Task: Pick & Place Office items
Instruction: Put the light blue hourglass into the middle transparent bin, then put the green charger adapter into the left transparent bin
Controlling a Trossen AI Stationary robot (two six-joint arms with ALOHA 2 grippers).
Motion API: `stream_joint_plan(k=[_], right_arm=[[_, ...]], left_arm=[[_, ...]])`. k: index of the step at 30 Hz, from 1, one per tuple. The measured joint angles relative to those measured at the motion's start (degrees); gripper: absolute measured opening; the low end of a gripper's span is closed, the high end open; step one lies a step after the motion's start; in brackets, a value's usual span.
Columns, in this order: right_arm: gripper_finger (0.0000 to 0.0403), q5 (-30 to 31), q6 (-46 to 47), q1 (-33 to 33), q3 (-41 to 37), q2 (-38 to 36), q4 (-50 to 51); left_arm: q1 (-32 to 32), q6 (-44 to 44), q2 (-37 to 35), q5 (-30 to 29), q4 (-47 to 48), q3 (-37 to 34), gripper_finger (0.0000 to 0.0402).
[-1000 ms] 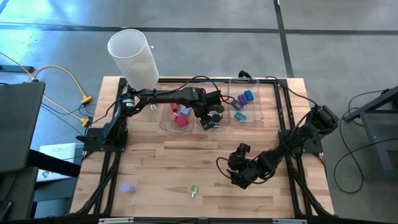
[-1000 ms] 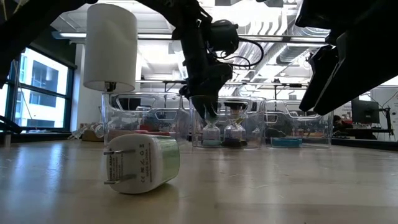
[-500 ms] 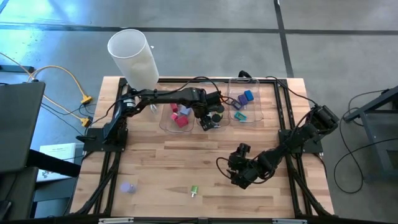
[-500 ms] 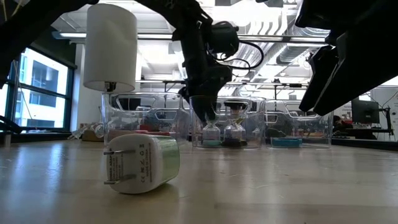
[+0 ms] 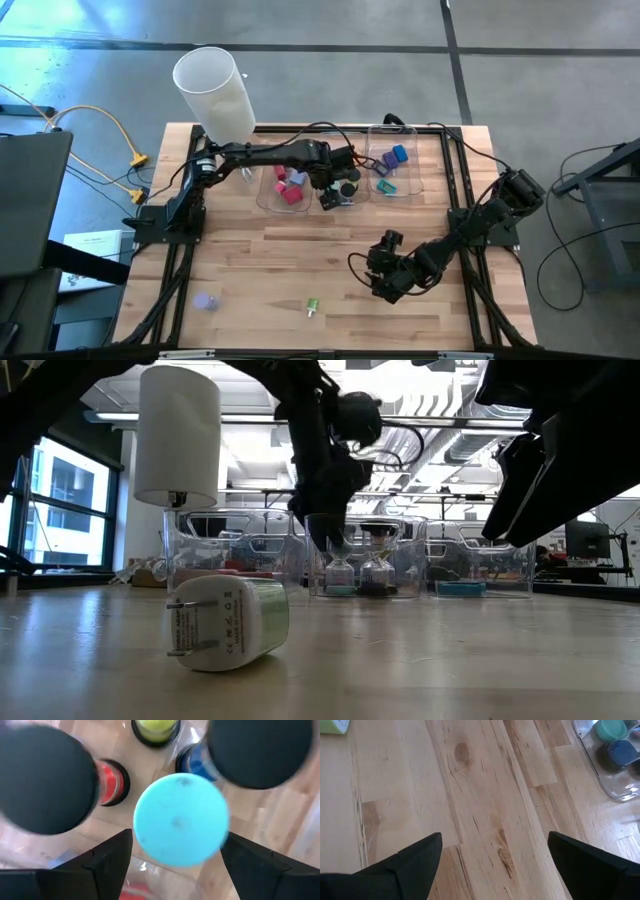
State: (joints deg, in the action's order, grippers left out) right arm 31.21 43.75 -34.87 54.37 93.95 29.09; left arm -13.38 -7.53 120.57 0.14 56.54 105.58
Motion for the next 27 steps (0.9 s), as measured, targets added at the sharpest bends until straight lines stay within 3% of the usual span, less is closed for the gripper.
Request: stream_joint_plan(k=[10, 15, 20, 27], right_arm=[[0.0352, 0.2, 0.0, 0.0, 0.0, 0.0, 0.3], [0.0352, 0.2, 0.0, 0.0, 0.0, 0.0, 0.4], [0.0352, 0.2, 0.0, 0.0, 0.0, 0.0, 0.4], [0.0352, -0.6, -0.1, 0.0, 0.0, 0.0, -0.9]], left_arm=[[1.3, -4.2, -9.3, 1.0, 9.8, 0.0, 0.0290], [4.8, -7.9, -12.2, 5.7, 17.3, 0.0, 0.0290], [11.1, -10.4, -12.9, 8.7, 26.8, 0.0, 0.0290], [23.2, -9.7, -12.9, 8.6, 29.8, 0.0, 0.0289]])
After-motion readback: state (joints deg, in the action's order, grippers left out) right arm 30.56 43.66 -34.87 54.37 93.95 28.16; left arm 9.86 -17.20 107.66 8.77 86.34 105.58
